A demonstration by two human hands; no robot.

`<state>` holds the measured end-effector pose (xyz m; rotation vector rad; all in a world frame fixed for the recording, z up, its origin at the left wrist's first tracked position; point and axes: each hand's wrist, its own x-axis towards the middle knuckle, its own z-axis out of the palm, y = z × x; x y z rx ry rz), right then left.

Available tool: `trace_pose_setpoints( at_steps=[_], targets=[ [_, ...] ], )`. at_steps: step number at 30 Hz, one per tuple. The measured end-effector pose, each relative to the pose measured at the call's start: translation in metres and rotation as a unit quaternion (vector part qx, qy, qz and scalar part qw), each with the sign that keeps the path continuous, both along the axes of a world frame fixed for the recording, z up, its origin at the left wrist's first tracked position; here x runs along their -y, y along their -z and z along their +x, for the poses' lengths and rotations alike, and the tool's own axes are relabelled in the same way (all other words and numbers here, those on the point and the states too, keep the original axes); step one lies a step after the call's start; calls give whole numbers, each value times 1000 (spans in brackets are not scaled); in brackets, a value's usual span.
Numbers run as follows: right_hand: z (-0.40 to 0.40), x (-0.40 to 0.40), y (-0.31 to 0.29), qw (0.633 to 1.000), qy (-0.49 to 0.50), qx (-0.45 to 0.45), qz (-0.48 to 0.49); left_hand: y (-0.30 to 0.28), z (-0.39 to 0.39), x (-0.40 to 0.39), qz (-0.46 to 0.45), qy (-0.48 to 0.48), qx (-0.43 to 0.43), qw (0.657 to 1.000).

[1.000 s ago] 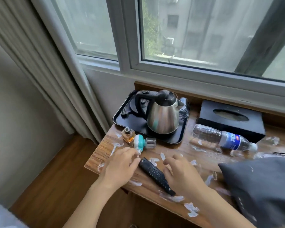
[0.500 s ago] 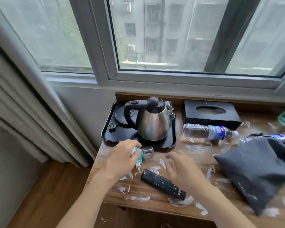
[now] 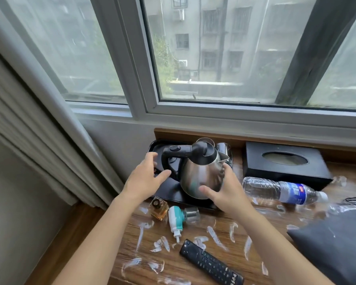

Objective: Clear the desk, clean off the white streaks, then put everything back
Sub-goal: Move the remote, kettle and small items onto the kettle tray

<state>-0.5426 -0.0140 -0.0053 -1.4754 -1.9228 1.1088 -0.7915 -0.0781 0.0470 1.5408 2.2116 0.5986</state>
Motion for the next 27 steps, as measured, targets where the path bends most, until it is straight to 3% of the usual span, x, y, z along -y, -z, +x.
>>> trace_pose_setpoints(
  at_steps=[5, 15, 21, 27],
  targets=[
    [-2, -9, 10, 998, 15, -64, -4, 4, -5, -23, 35, 34, 84, 995],
    [-50, 7, -47, 988, 31, -114, 104, -27, -60, -25, 189, 11, 109, 976],
    [-119, -52, -60, 992, -13, -102, 69, -38, -129, -48, 192, -27, 151, 969],
    [-133, -98, -41, 996, -12, -86, 32, -8, -137, -91, 186, -28, 200, 962]
  ],
)
